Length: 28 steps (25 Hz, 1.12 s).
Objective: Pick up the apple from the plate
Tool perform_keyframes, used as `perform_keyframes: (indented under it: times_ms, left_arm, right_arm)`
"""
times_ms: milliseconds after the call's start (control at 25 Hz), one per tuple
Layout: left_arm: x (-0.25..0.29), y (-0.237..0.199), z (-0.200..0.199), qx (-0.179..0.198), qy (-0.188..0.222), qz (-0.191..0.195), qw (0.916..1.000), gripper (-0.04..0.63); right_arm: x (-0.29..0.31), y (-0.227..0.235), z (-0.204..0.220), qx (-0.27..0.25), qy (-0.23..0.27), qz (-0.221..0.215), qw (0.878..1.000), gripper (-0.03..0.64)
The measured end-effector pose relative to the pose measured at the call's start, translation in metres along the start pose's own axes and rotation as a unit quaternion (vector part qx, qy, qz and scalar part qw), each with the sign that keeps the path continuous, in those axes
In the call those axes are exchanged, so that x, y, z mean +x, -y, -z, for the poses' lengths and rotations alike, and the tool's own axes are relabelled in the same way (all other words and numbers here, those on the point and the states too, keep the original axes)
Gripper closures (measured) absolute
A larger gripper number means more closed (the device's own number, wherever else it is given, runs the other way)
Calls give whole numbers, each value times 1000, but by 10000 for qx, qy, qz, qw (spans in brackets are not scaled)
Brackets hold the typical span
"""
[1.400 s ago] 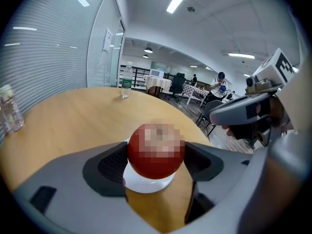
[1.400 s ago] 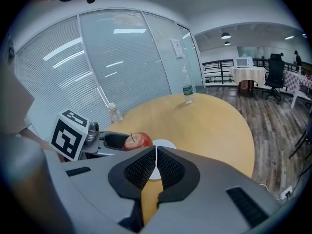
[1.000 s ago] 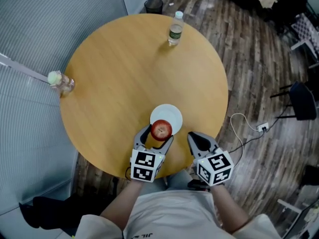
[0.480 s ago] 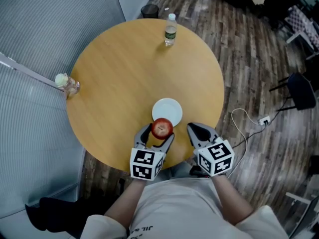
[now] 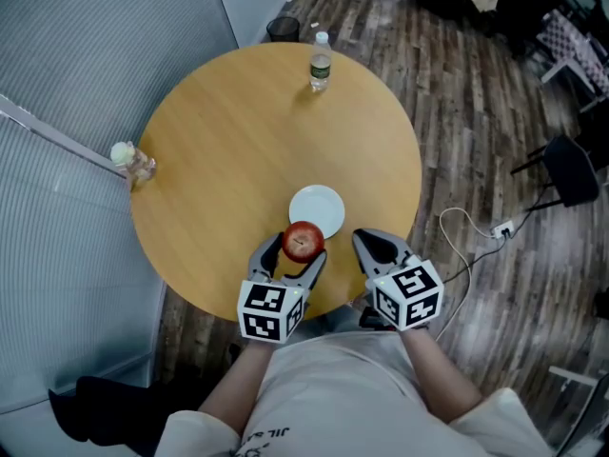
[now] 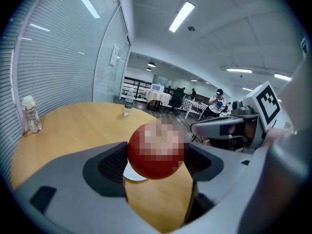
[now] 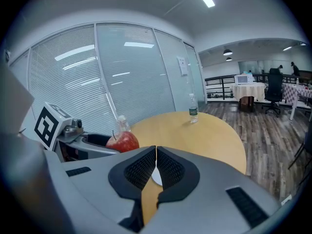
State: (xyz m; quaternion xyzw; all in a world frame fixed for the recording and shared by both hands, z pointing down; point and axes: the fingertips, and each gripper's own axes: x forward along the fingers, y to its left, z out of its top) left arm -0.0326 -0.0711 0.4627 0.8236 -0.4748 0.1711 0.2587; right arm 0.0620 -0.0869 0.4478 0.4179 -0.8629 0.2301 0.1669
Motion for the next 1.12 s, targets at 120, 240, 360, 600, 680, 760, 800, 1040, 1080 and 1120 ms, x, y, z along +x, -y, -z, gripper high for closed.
perform_keyframes:
  times_ms: [120,240,360,600,680,760,800,1040,1080,1120]
  left_arm:
    - [-1,0,-3,14,28,-6,10000,233]
    - [-3,-1,-7,41,74,-4,10000,233]
    - [-3,-1,-10,47,94,-10,9999,233]
    - [-3,-1,-10,85,87,-2,9999,233]
    - [-2,-1,-10,85,89,5,9999,233]
    - [-2,-1,-11,89,83,15,9999,233]
    - [-2,-1,-11,96,75,19,9999,233]
    - [-3,6,-14,166,73,85,9998,233]
    - [-3,8,-15,179,75,100,9998,233]
    - [-3,10,-16,193,78,115,9997,233]
  right_arm:
    - [2,-5,-3,-27,63,-52,10000,584]
    - [4,-10,-6,-63,77,-102,9999,586]
    - [2,-10,-6,-79,72,-113,9999,586]
    - [2,-6,-8,-91,84,-59,9999,586]
    - [1,-4,-9,-88,101,-35,9999,586]
    - [-1,0,-10,-72,117,5,9999,586]
    - [-2,2,-11,-72,121,22,9999,586]
    - [-9,2,-10,-94,98,22,9999,586]
    - [-10,1,-10,-99,97,17,9999,586]
    - [-11,0,-10,-105,98,11,9999,586]
